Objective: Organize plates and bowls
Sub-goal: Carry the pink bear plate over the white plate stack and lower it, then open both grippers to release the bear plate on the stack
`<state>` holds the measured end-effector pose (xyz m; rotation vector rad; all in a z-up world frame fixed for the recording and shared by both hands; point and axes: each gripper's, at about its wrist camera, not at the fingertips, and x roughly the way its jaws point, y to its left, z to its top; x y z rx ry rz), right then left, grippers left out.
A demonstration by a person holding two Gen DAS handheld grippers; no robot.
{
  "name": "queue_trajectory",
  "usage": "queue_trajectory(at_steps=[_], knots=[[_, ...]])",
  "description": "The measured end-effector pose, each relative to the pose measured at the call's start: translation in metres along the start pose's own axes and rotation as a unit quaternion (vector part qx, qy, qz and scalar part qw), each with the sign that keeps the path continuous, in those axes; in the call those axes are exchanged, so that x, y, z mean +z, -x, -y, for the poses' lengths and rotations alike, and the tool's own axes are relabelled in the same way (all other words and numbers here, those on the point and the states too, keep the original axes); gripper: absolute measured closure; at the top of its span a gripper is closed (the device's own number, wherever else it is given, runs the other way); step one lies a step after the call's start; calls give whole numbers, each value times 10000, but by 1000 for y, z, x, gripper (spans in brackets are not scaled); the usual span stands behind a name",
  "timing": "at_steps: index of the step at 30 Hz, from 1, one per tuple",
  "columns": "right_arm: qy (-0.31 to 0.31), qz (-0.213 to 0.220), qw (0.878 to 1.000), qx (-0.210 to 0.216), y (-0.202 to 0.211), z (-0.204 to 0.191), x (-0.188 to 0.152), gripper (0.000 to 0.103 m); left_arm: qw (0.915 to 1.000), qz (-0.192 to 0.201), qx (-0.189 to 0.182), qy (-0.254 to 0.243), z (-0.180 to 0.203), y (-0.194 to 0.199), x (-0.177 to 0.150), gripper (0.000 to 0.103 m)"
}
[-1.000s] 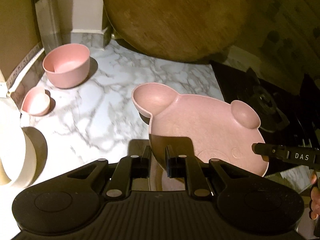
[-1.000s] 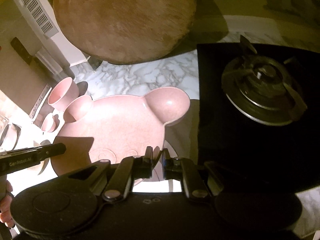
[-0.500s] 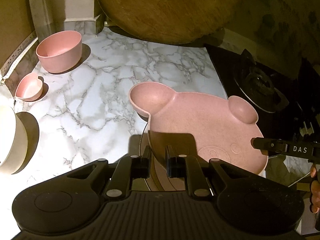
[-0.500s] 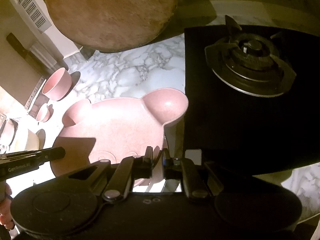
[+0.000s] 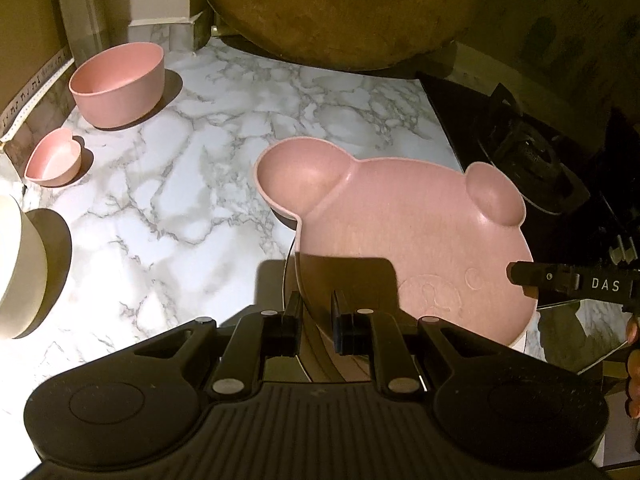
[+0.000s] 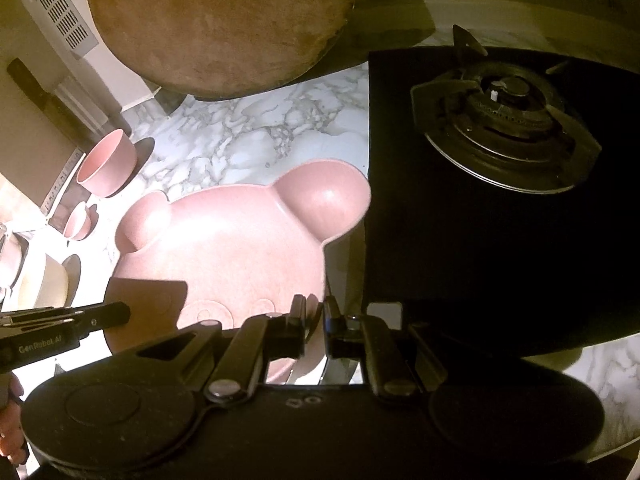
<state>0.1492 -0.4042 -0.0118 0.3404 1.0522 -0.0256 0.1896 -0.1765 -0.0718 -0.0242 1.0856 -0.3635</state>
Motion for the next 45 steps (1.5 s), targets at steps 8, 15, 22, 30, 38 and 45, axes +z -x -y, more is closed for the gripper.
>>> queue_trajectory(at_steps=[8,15,22,30,38,45], knots=[[20,23,10000,-34,-1,-5,0,82,10000,0,-72,17,-2,0,0,89],[-17,84,9999,-58,6,-5,-1,67,9998,-44,-181,1,-2,4,-2,89],[62,208,9997,-55,17,-10,-6,51,9996,-85,-274,-60,-1,11,-6,87],[257,371,9990,-67,30,-25,-15,29,9997,-22,-232,-111,-7,22,-18,56],[614,607,9962,-136,46,-53,-25,16,9993,334,-139,-51,-18,51,-27,47],[1038,822,9912,-96,58,-89,-33,3,9961,883,44,-30,-32,84,-37,45]])
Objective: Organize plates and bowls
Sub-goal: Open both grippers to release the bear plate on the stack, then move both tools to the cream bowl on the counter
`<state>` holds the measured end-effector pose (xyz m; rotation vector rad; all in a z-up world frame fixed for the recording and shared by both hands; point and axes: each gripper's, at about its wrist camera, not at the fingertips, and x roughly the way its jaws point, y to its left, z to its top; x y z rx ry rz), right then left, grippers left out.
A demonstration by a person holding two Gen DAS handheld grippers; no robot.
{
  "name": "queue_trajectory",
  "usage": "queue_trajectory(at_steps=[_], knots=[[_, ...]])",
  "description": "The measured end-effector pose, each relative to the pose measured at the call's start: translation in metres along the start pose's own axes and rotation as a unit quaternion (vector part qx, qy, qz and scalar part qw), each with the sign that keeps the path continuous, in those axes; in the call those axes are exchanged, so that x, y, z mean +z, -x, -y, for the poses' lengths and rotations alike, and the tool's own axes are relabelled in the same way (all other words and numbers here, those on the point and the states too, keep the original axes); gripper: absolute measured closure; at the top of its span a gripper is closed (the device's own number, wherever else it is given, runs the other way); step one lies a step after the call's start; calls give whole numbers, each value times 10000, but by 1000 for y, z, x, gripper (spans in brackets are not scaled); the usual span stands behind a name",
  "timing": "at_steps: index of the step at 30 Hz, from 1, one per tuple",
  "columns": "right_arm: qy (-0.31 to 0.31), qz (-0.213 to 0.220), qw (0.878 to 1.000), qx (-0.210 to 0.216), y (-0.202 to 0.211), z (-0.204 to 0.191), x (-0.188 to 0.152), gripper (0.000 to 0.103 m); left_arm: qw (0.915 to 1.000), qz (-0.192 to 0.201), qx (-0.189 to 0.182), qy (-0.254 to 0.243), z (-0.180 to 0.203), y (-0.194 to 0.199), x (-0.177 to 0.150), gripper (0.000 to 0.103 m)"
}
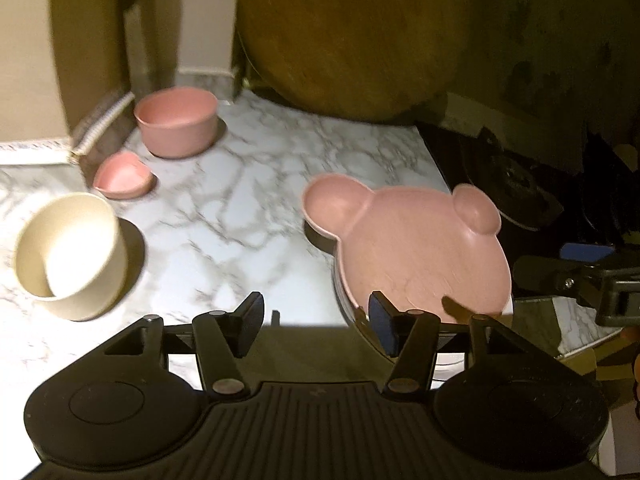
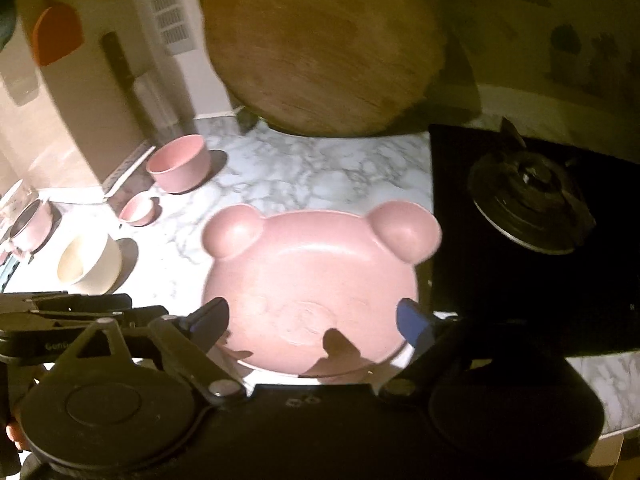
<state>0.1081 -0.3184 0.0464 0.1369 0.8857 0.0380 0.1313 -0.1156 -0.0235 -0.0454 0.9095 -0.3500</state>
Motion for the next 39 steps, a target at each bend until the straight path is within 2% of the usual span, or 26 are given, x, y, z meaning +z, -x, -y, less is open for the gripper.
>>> queue_trajectory(at_steps=[2,7,10,14,21,28,39], knots=[[156,166,9997,-9,5,-11,0,2,9999,153,69,20,-5,9,-1,36],[413,343,9985,122,11,-38,4,2,9984,529,164,92,-18,30,-2,32],[526,465,9973,224,13,-53,7,1,9967,737,308,164,-28,41,-2,23],[713,582,9950,389,11,-76,10,1,9941,920,485,318,-44,52,1,23],[928,502,9922,661,-10,-118,22,1,9875,1148,913,570,-75,64,6,23],[1100,500,9885,910,-34,-145,42,1,9784,1194,1395,949,-112,63,14,23],[1446,79,9824,1180,-96,-186,69,1,9652,934,1980,1430,-160,40,22,23]])
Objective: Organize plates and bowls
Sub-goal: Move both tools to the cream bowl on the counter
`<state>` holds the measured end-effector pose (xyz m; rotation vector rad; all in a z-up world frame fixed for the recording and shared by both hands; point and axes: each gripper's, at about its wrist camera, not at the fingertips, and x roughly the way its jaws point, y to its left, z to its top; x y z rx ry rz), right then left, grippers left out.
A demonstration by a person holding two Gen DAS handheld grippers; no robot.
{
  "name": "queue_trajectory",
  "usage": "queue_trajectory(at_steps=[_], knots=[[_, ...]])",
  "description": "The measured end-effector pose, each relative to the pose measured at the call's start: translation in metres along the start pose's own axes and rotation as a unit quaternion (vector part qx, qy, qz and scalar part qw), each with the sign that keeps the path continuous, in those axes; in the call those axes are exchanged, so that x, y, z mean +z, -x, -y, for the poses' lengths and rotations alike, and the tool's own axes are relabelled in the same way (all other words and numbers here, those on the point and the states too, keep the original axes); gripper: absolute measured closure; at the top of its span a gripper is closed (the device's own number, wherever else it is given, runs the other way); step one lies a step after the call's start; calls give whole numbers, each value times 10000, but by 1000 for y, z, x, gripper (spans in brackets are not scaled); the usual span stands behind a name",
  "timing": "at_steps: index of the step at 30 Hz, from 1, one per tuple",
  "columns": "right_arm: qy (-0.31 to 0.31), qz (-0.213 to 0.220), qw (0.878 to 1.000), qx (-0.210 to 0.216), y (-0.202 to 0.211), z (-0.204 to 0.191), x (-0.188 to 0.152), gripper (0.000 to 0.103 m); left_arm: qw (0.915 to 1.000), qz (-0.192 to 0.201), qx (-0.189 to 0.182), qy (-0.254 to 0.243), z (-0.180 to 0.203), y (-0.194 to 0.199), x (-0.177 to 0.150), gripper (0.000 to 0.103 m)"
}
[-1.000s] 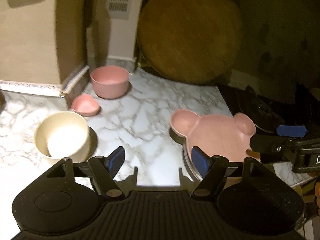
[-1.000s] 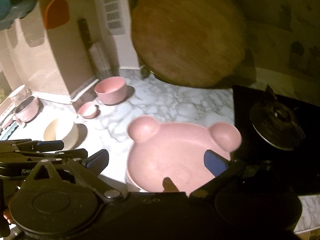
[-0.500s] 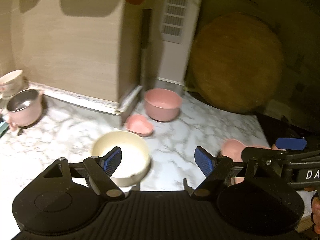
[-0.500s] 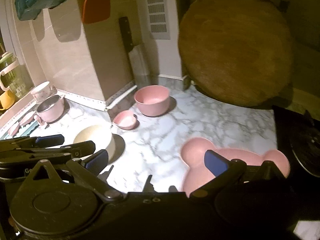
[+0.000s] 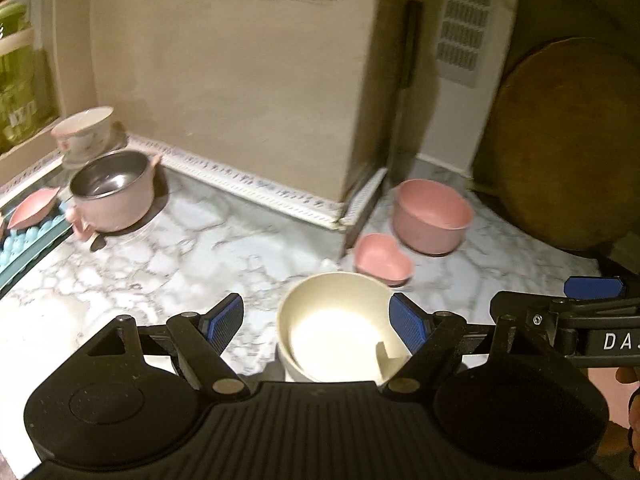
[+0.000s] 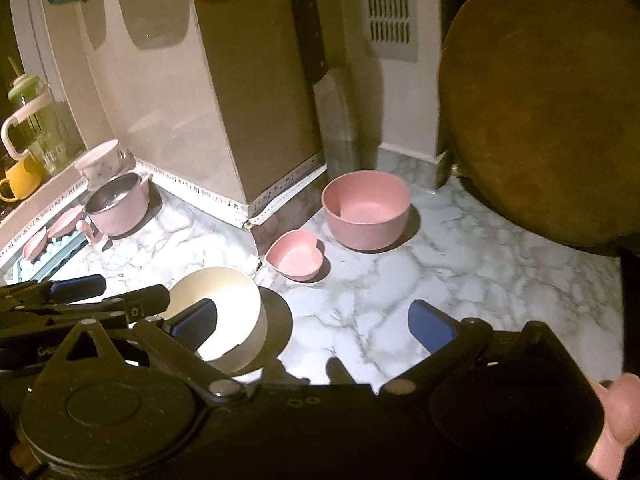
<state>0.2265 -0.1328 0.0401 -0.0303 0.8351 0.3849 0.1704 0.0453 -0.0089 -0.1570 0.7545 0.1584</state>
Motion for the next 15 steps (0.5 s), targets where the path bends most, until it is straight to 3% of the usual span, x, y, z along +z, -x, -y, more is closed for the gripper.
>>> queue_trajectory(at_steps=[15], knots=[[312,-846,9956,236,-84,-17,8,11,9963,-637,402,408,-23,-65,-4,23]])
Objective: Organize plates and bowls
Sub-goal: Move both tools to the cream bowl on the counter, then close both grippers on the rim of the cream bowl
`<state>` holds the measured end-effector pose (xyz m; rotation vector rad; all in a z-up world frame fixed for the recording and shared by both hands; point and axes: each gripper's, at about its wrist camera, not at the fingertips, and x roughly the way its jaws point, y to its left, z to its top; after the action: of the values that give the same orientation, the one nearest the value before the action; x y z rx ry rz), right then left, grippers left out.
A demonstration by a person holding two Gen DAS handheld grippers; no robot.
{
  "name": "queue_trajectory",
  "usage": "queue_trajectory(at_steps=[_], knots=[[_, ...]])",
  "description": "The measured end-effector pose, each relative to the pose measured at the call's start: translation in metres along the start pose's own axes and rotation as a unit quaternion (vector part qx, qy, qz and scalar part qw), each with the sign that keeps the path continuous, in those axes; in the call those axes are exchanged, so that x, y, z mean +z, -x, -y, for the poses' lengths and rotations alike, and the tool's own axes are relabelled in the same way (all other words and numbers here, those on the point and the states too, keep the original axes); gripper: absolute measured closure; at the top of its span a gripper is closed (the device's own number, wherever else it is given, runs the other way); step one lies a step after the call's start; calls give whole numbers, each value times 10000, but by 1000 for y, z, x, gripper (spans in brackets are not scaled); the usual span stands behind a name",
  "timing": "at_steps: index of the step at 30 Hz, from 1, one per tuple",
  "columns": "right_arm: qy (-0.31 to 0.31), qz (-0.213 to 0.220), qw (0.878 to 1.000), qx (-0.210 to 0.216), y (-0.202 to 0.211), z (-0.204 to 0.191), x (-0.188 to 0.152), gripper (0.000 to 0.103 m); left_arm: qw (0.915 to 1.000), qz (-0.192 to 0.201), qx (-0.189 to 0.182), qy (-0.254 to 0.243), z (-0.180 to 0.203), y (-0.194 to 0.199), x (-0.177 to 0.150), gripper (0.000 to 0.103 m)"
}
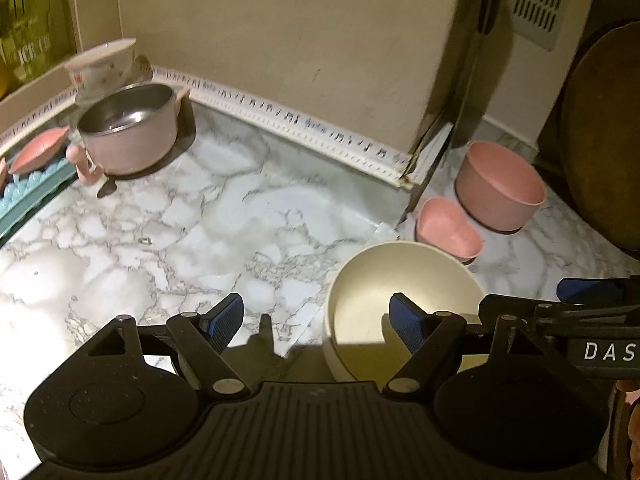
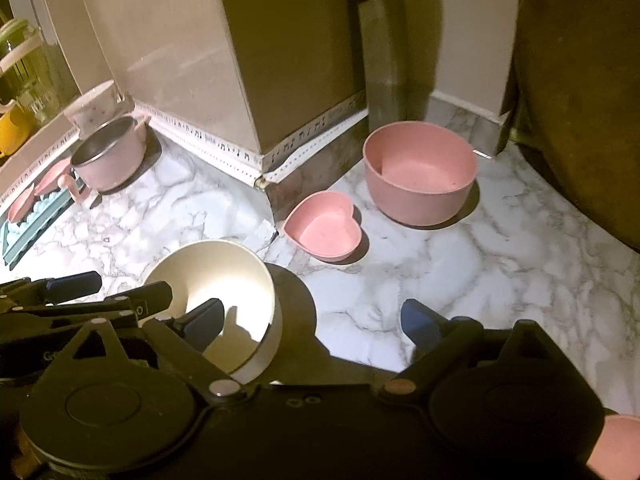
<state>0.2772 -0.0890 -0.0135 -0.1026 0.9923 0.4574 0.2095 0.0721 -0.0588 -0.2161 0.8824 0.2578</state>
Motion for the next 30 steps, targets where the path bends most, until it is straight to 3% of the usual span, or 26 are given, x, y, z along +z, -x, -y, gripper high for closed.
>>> queue_trajectory(at_steps=[2,12,14,18,23,30], knots=[[4,-102,9999,51,-7,0,3,12,9999,-98,14,55,-2,-7,1,23],[-270,-674,9972,193,-41,5,6,44,9989,-408,-94,218,-5,-24,2,24],[-265,-757,9966,213,-44,4,6,50,9987,-438,-148,234,-4,-25,2,32],[-292,-796,9961,253,-45,1,4,60,9979,-515,-211,321,-4,-26,1,36],[-304,-807,9958,298,-43,-2,6,74,9973,-591,-266,342,-3,-25,1,62],[-307,-832,9955,321,-38,-7,3,90,9958,-795,-345,299,1,-20,-3,77]])
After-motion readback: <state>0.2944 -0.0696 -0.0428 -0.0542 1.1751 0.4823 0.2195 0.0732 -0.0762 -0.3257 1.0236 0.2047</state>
